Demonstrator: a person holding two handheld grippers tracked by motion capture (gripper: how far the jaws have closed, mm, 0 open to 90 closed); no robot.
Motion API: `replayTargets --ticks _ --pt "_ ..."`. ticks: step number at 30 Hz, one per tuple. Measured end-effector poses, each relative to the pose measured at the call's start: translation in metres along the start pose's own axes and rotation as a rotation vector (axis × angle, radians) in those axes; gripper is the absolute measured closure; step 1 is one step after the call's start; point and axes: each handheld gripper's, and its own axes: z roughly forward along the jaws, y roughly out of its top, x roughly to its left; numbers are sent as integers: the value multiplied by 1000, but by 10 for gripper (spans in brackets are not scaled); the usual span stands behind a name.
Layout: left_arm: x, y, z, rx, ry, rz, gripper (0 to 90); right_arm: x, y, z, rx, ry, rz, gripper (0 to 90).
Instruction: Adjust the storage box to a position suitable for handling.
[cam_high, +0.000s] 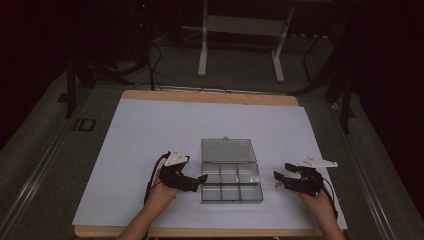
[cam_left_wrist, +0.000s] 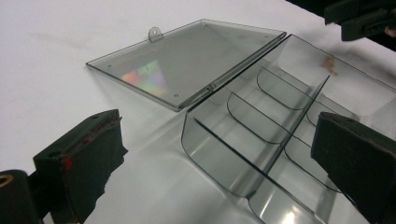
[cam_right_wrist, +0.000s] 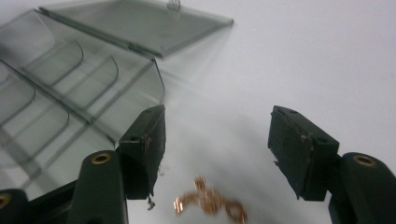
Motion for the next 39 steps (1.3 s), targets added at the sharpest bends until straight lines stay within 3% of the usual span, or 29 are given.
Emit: replayTargets --ticks 8,16,21,32,39 --pt "1 -10 -7 4 8 -9 32 -1 -27 -4 29 -15 36 373" --pt "1 -18 -7 2 3 -17 32 10 -36 8 62 -42 -3 375" --pt "2 -19 -9 -8 8 -15 32 18 -36 10 77 -95 -81 457" --pt "1 -24 -9 -10 19 -22 32 16 -35 9 79 -88 -91 827" --pt "3 -25 -10 -15 21 -24 32 15 -30 9 98 -86 -74 868"
